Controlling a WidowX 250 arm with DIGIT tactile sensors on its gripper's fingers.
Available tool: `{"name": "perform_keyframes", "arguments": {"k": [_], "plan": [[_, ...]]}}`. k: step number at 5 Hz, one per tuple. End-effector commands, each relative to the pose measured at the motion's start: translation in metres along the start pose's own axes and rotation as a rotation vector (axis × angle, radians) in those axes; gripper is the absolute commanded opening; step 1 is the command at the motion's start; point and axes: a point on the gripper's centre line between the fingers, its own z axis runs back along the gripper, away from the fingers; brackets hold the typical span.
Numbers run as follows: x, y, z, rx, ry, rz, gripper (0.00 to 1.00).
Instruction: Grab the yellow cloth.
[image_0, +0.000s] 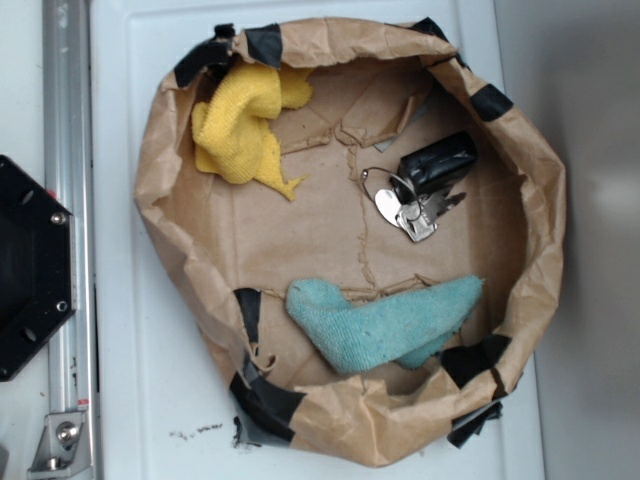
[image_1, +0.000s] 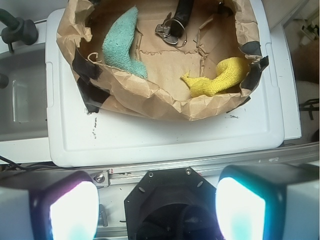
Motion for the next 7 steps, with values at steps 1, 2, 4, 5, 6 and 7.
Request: {"name": "perform_keyframes", "arguments": {"k": [1, 2, 4, 5, 6, 7], "plan": [[0.0, 0.0, 0.0, 0.0, 0.0, 0.0, 1.0], [0.049, 0.026, -0.031, 0.059, -0.042, 0.158, 1.0], [0.12, 0.045, -0.105, 0.094, -0.011, 0.243, 1.0], [0.103, 0.054, -0.141, 0.13, 0.054, 0.205, 1.0], [0.079, 0.064, -0.164, 0.145, 0.06, 0.077, 1.0], [0.072, 0.104, -0.196, 0.17, 0.116, 0.025, 1.0]]}}
